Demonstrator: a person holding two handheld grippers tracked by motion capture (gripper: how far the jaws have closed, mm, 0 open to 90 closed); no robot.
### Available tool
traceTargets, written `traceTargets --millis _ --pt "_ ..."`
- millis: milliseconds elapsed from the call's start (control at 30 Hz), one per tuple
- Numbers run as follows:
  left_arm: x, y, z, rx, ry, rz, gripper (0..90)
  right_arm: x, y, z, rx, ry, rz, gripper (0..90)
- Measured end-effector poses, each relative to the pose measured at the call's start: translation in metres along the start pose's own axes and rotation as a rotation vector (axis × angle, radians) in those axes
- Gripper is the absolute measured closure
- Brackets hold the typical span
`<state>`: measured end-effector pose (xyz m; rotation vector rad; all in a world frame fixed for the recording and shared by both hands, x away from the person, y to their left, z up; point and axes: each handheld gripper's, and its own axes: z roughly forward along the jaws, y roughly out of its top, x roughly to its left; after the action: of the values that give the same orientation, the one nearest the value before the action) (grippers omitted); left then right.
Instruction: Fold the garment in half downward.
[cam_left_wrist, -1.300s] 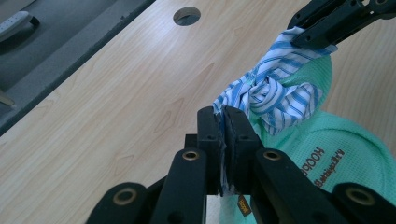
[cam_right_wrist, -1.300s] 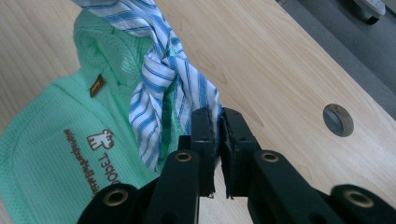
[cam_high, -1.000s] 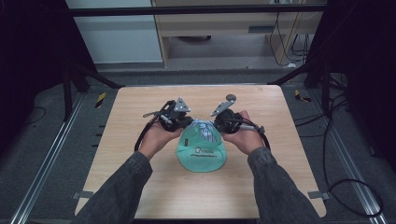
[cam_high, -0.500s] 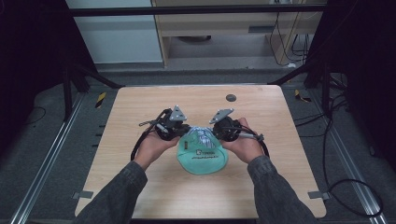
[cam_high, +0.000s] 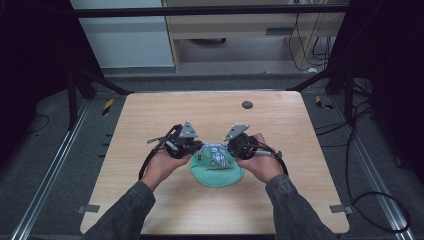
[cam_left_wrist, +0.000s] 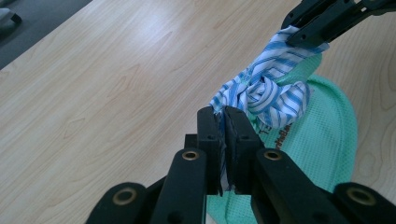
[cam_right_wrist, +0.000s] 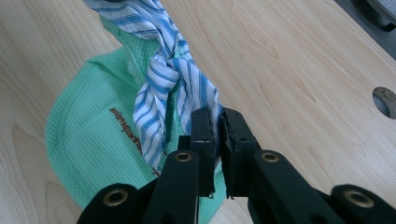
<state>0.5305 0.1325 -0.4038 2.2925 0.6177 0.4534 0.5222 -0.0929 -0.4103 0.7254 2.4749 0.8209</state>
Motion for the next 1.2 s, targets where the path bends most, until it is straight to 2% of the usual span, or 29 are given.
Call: traceTargets --millis 333,1200 --pt "-0.005 -0.005 0.000 -0.003 -0.009 -0.002 85.5 0.004 -0.006 0.000 -0.006 0.009 0.006 84.1" --pt "-0.015 -0.022 0.002 0.003 -0.044 -0.005 83.1 0.022 -0.019 0.003 0.012 0.039 -0.026 83.5"
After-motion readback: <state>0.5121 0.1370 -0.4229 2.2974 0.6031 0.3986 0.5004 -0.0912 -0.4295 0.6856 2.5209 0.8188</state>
